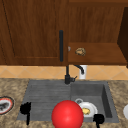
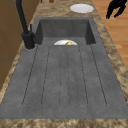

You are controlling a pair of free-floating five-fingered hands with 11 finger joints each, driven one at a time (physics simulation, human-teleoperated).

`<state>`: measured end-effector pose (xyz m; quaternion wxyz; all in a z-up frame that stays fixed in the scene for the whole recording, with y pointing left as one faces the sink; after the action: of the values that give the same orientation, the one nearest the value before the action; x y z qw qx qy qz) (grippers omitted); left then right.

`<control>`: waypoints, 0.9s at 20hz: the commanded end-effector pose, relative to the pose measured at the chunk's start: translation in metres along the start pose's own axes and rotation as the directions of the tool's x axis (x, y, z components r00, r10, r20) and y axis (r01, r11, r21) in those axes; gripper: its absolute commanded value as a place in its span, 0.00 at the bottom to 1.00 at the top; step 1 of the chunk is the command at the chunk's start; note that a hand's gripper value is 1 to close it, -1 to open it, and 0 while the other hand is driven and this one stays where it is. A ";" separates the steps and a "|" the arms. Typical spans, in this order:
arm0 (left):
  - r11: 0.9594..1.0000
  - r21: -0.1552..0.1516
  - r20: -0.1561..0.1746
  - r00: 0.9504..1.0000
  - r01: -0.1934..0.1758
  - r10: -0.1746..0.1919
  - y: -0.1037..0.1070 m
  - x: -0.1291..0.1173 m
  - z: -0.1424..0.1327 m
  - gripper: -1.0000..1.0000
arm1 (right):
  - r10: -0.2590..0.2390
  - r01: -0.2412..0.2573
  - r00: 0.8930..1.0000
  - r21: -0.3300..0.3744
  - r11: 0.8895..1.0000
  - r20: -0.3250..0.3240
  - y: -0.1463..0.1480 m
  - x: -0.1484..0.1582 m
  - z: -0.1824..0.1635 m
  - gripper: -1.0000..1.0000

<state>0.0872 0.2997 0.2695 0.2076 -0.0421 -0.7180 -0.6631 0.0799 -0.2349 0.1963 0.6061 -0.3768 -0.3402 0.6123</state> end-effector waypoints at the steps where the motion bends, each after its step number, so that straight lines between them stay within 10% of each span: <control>1: 1.000 -0.004 -0.001 1.000 0.024 -0.024 -0.015 0.028 -0.010 0.00 | 0.000 0.000 1.000 0.000 1.000 0.000 0.000 0.000 0.000 0.50; 12: 0.997 -0.005 -0.001 0.997 0.071 -0.071 -0.042 0.085 -0.040 0.00 | 0.000 0.000 1.000 0.000 1.000 0.000 0.000 0.000 0.000 0.50; 18: 0.997 -0.016 0.050 0.996 0.078 -0.077 -0.061 0.082 -0.041 0.00 | 0.000 0.000 1.000 0.000 1.000 0.000 0.000 0.000 0.000 0.50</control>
<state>0.0010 0.2357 0.2539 0.1932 -0.0262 -0.7207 -0.6653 0.0799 -0.2349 0.1963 0.6061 -0.3768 -0.3402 0.6123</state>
